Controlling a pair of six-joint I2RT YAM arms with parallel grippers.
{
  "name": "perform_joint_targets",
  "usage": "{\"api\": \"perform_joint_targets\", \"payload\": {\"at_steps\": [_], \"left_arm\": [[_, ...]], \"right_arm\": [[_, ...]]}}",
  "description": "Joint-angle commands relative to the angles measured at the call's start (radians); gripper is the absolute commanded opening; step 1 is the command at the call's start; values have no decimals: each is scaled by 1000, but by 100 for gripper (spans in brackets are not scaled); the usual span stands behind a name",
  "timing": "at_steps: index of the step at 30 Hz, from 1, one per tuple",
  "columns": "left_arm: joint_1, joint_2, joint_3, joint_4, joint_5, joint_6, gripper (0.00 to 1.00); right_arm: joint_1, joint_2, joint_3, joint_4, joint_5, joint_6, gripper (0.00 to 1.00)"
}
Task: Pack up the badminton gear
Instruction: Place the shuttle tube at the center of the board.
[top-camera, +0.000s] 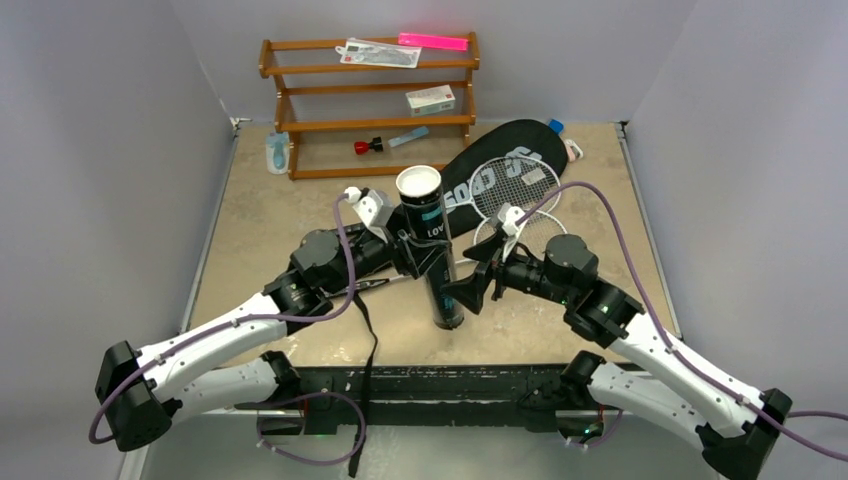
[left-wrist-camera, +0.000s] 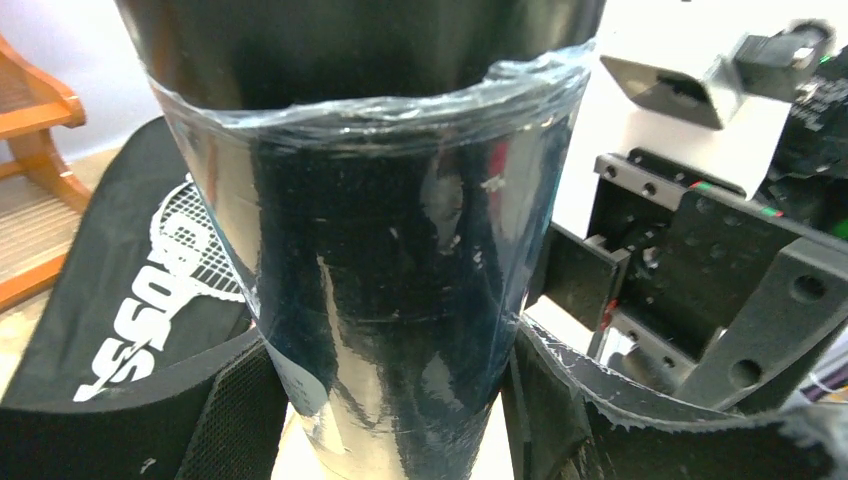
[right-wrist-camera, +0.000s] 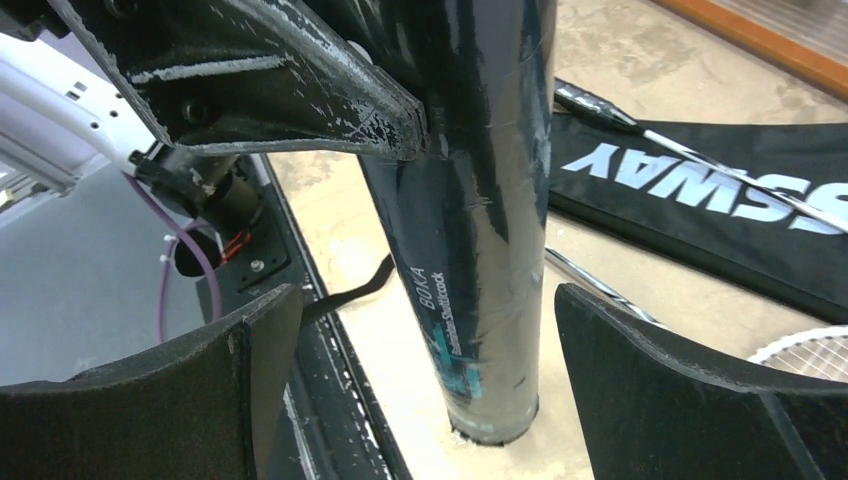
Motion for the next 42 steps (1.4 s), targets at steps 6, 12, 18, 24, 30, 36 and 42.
{"api": "perform_joint_targets", "payload": {"at_steps": [6,12,18,24,30,36,42], "left_arm": [[48,24,72,136,206,-156,57],[52,51,78,182,256,-205,58],[54,78,109,131,265,-224,70],[54,38,170,-133,83,-182,82],[54,-31,248,-481,-59,-159,86],[54,-190,206,-682,-139,-151,88],[53,-297,153,-768,-191,-124,91]], "right_arm": [[1,52,15,125,-57,45,93],[1,84,27,127,-65,54,81],[1,79,28,104,24,59,57],[-1,149,123,-117,182,45,41],[-7,301,290,-277,438,-42,39],[-43,490,473,-462,811,-97,38],[-197,700,612,-602,1013,-126,41]]}}
